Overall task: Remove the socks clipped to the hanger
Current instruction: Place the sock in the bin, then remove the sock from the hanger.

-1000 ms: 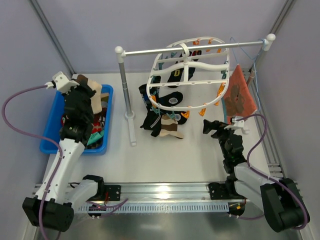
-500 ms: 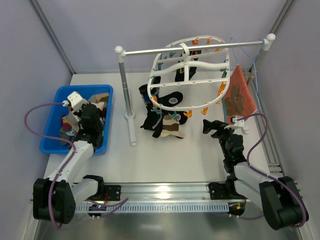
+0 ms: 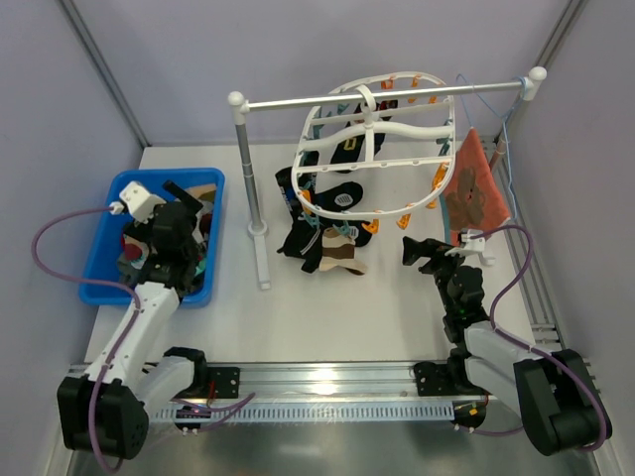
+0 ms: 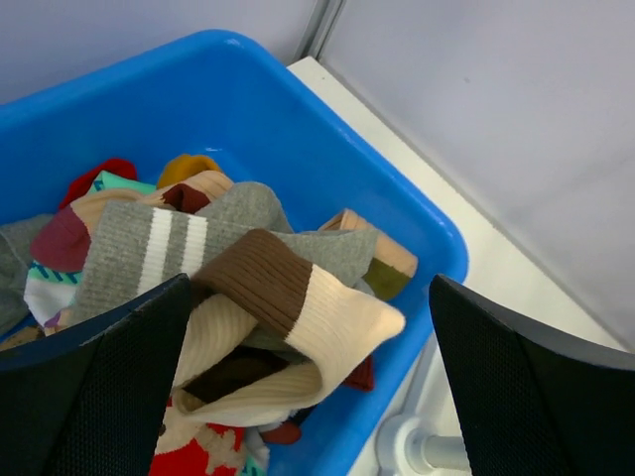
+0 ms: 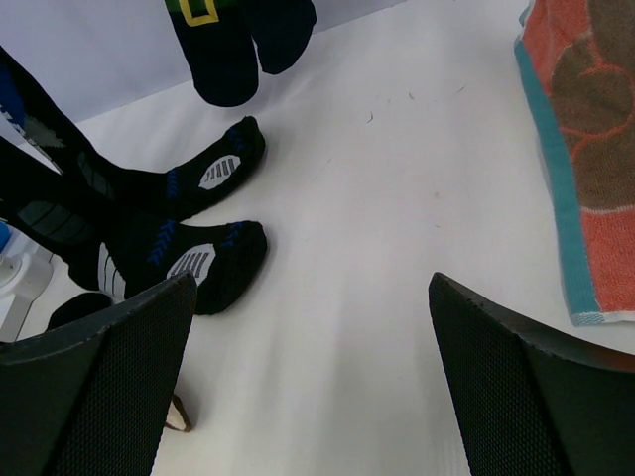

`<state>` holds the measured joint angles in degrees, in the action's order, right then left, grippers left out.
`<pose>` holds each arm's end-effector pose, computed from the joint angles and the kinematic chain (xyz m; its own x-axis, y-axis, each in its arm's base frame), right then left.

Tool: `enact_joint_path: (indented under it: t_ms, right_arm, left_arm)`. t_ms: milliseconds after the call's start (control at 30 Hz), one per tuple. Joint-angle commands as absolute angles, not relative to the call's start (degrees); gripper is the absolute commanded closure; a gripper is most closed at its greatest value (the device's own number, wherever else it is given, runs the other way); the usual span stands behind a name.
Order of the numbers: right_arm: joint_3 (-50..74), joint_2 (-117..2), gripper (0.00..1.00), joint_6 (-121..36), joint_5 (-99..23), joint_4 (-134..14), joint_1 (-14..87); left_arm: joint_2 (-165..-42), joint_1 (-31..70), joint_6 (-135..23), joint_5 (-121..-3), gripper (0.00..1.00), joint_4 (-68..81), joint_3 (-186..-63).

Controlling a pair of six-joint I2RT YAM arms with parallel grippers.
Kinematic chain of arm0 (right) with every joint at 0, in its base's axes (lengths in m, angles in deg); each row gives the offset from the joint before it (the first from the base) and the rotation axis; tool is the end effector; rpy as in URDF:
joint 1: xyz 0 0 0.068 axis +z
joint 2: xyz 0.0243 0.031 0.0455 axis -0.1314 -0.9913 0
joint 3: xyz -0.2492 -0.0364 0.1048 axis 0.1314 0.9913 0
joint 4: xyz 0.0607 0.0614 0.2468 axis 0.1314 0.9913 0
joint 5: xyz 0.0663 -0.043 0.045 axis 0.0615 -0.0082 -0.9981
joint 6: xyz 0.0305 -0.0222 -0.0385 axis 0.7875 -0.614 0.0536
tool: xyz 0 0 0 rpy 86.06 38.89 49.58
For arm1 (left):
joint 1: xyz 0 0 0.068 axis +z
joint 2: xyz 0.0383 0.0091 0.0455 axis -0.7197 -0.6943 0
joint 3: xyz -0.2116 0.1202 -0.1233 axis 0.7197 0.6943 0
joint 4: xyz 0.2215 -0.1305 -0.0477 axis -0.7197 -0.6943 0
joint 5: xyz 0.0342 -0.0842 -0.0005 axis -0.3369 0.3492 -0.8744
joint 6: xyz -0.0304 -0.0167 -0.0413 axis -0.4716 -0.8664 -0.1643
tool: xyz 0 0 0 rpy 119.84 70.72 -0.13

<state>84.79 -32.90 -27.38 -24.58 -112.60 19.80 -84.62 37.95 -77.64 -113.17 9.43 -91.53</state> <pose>0.1740 0.0341 0.1693 -0.0664 0.3648 -0.9287 -0.0950 0.9242 0.3698 0.2258 -0.0075 0.2948 0.1221 -0.4219 -0.8984 -0.5838 0.7014 -0.4088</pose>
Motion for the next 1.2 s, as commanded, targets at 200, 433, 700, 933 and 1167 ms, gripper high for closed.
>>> enact_joint_path:
  t_ms: [200, 433, 700, 933, 1167]
  right_arm:
    - [85.42, -32.94, 0.02, -26.57, -24.81, -116.56, 19.50]
    - [85.42, -32.94, 0.02, -26.49, -24.98, -116.47, 19.42]
    - [85.50, -33.12, 0.02, -26.57, -25.07, -116.47, 19.42]
    - [85.24, -33.38, 0.02, -26.57, -24.98, -116.38, 19.50]
    - [84.80, -34.00, 0.02, -26.66, -25.15, -116.21, 19.42]
  left_arm:
    - [-74.70, 29.44, -85.14, -117.84, 0.00, -3.72, -91.89]
    - [-70.74, 12.13, -82.88, -128.29, 0.00, 3.45, -85.91]
    - [-81.79, -10.72, -59.59, -132.53, 0.00, 39.85, -79.92]
    - [-89.01, -24.89, -37.34, -136.40, 0.00, 71.24, -76.94]
    - [-95.59, -36.47, -32.69, -128.66, 0.01, 74.31, -78.08]
